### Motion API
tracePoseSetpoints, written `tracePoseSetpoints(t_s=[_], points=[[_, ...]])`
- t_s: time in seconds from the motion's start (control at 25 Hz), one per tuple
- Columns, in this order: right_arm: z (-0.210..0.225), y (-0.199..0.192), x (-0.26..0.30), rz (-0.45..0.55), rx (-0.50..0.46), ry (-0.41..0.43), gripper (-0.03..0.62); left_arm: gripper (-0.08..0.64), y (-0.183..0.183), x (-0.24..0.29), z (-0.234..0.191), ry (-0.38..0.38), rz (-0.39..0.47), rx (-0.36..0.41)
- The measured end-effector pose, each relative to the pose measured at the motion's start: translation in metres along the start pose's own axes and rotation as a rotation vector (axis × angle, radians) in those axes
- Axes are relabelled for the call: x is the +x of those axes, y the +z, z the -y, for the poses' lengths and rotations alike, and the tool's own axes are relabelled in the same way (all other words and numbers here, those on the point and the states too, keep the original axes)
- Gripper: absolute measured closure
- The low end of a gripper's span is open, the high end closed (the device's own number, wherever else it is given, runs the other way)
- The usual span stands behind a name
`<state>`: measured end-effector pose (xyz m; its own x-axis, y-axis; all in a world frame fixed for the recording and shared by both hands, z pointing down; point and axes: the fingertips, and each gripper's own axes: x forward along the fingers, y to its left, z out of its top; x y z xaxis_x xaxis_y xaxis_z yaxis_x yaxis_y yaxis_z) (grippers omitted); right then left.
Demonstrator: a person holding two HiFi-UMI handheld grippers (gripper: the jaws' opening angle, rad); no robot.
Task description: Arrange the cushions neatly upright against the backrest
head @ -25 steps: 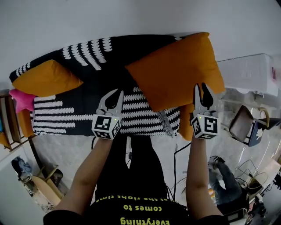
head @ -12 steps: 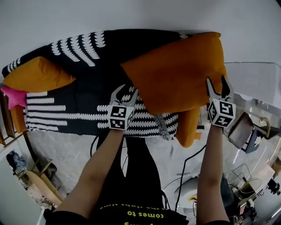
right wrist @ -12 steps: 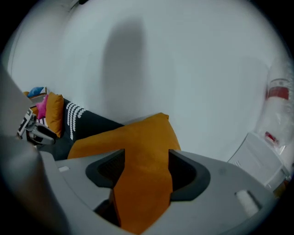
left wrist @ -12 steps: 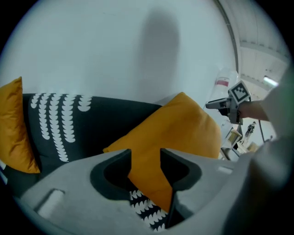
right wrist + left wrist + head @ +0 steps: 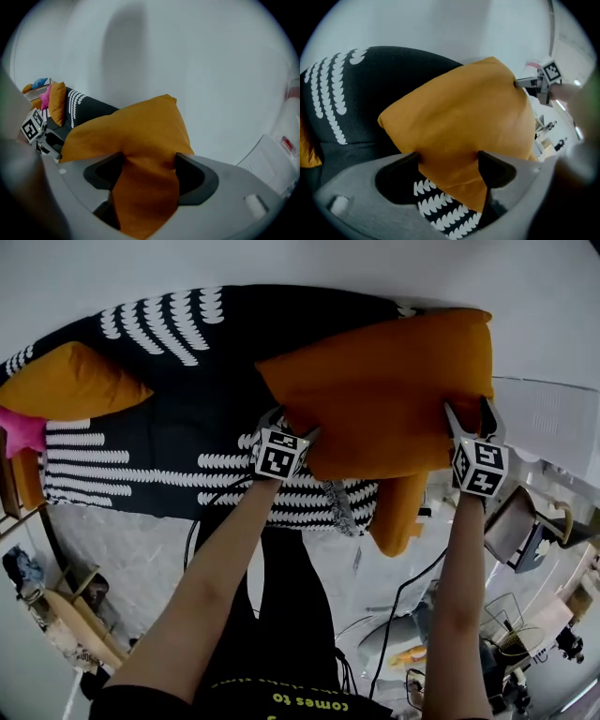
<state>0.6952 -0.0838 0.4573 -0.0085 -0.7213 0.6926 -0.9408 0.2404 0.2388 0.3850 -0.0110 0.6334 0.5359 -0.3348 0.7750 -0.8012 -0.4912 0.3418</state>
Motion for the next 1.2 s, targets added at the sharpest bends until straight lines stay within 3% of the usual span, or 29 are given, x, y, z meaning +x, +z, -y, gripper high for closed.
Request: tracePoseSetpoints(t_s=[0.08,0.24,0.36,0.48,0.6,0.92,1.04,1.2], points=[[-0.003,-0.004,0.003,-0.017,0.008,0.002,0.252,0.153,-0.004,0.006,-0.002,0.004,-0.01,0.035],[-0.007,-0.007,0.007,-0.045,-0.014,-0.018,0.327,0.203,0.0,0.014,-0.005,0.006,-0.027,0.024],[-0.007,-0.003,0.0,-0.025,-0.028,-0.035,0.416,0.341,0.006,0.009,-0.005,-0.002,-0.025,0.021],[-0.004,0.003,-0.014,0.023,0.021,-0.033,0.494,0.458,0.01,0.002,-0.003,-0.023,-0.005,0.034],[-0.008,0.012,-0.033,0.085,0.075,-0.026,0.56,0.518,0.011,-0.011,0.002,-0.043,0.025,0.031],[-0.043,0.048,-0.11,0.229,0.188,-0.019,0.571,0.548,0.033,-0.085,-0.01,-0.005,0.153,0.035],[-0.07,0.067,-0.131,0.27,0.218,0.01,0.571,0.546,0.048,-0.129,-0.035,0.034,0.218,0.031],[-0.117,0.095,-0.141,0.33,0.264,0.038,0.571,0.546,0.066,-0.194,-0.082,0.079,0.315,-0.029]])
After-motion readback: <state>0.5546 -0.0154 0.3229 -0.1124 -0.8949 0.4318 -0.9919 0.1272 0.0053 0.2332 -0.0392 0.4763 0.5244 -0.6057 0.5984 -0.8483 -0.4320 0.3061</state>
